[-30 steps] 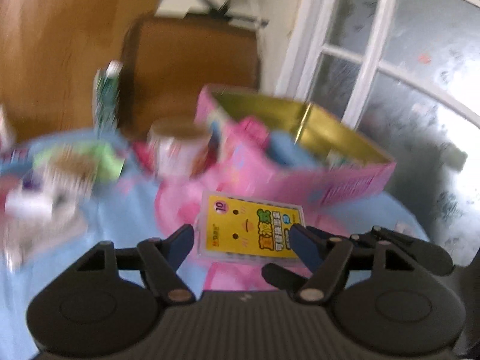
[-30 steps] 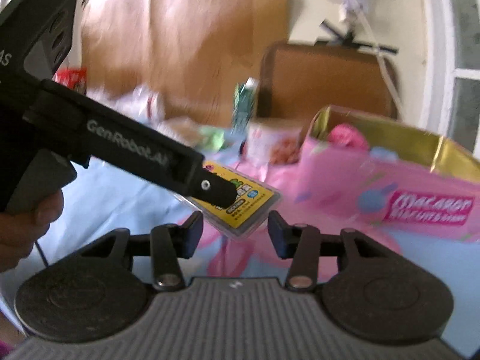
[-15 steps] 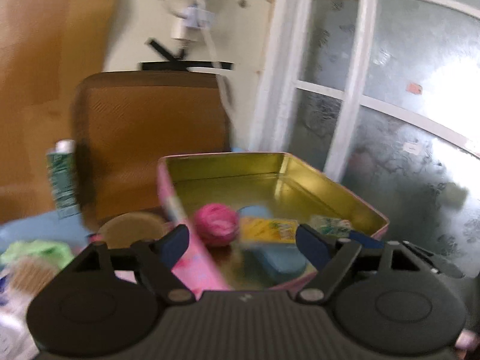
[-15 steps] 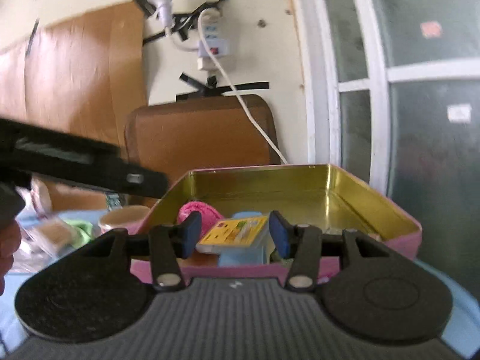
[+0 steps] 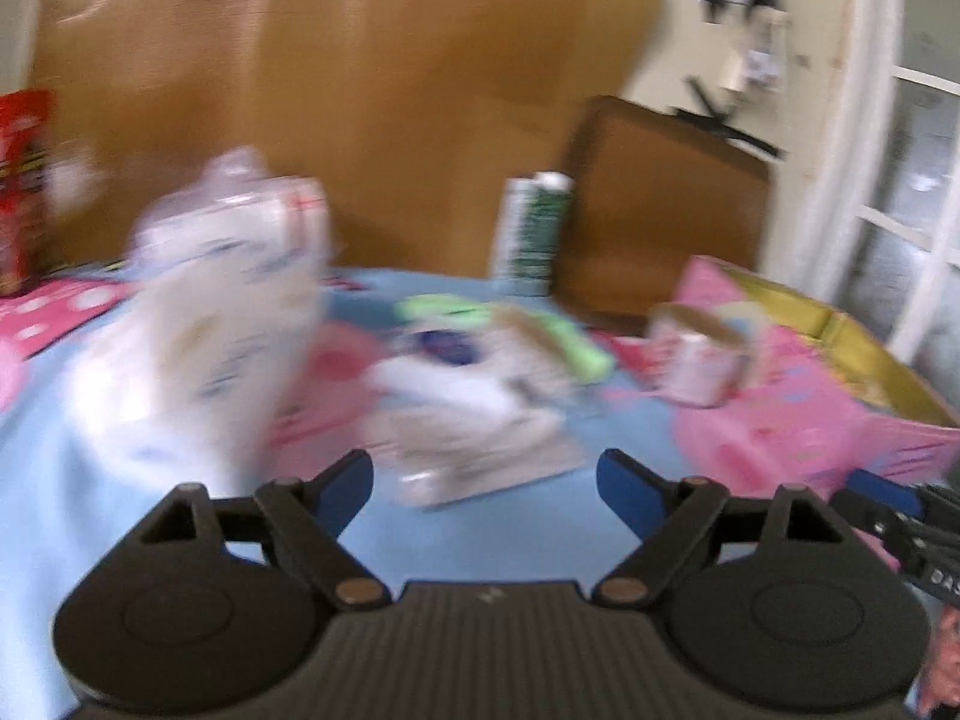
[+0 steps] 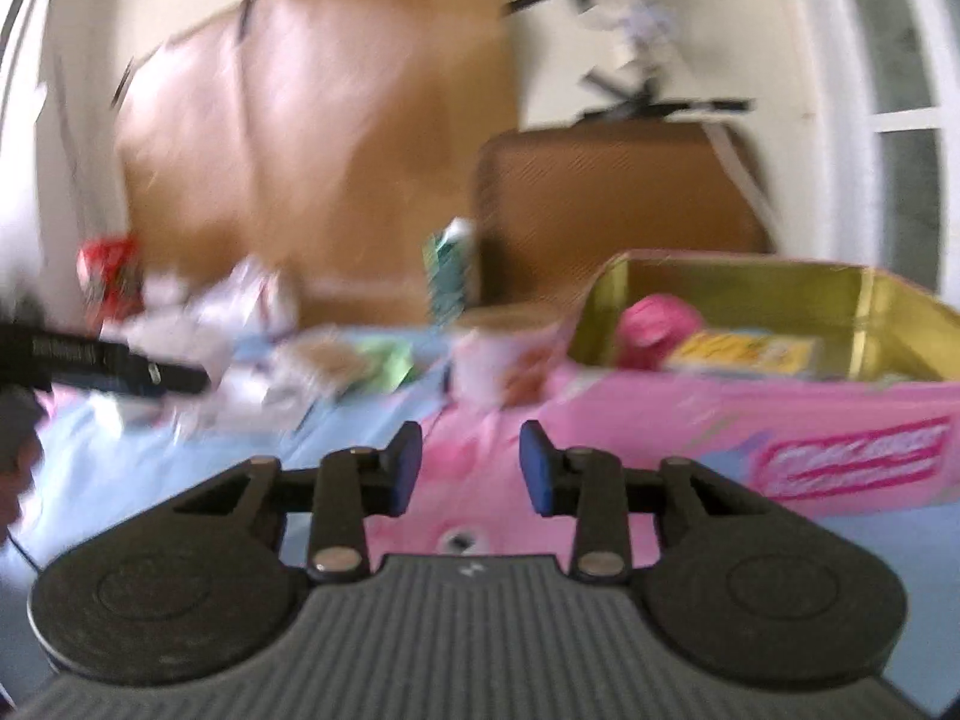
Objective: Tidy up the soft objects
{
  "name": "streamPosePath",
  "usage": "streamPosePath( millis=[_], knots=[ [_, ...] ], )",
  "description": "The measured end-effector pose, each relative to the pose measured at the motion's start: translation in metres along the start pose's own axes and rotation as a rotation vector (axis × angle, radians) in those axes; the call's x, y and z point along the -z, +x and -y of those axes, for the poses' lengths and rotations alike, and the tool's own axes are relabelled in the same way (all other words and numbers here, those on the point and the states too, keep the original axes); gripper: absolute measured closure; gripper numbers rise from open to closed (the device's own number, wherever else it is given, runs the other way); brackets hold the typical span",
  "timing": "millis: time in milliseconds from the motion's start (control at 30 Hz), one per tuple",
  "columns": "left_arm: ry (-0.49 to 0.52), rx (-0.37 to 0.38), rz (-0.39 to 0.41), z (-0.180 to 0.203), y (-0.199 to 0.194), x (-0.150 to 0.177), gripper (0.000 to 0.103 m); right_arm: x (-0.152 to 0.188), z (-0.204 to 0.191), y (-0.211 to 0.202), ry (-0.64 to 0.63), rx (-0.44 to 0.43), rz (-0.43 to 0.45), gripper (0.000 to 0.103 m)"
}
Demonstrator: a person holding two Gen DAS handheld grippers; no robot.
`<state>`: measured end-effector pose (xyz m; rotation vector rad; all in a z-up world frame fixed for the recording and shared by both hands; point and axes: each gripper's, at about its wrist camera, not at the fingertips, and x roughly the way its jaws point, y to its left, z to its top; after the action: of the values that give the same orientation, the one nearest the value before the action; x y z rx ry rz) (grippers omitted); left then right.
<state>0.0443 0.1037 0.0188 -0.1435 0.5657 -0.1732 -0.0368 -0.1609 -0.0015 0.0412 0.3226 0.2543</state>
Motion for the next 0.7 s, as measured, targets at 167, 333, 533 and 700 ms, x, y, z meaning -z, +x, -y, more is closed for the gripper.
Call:
streamPosePath(
  millis=[167,333,533,700],
  knots=[
    [-0.1,0.007,-0.001,-0.034,-0.004,0.01,0.016,0.001,-0.003,0.017,-0.015,-0.02,-0.084,0.065],
    [-0.12,0.031,0.048,-0.035,-0.008,0.009,0.012,-0.005,0.032,0.016,0.134,0.012,-0.055,0.062],
    [-0.09,0.023,0.082,-0.03,-0.014,0.012,0.01,-0.024,0.014,0.006,0.024,0.017,-0.016,0.056],
    [-0.065,0.012,0.106,-0.026,-0.017,0.014,0.007,-0.037,-0.009,0.027,0.006,-0.019,-0.019,0.051]
  ],
)
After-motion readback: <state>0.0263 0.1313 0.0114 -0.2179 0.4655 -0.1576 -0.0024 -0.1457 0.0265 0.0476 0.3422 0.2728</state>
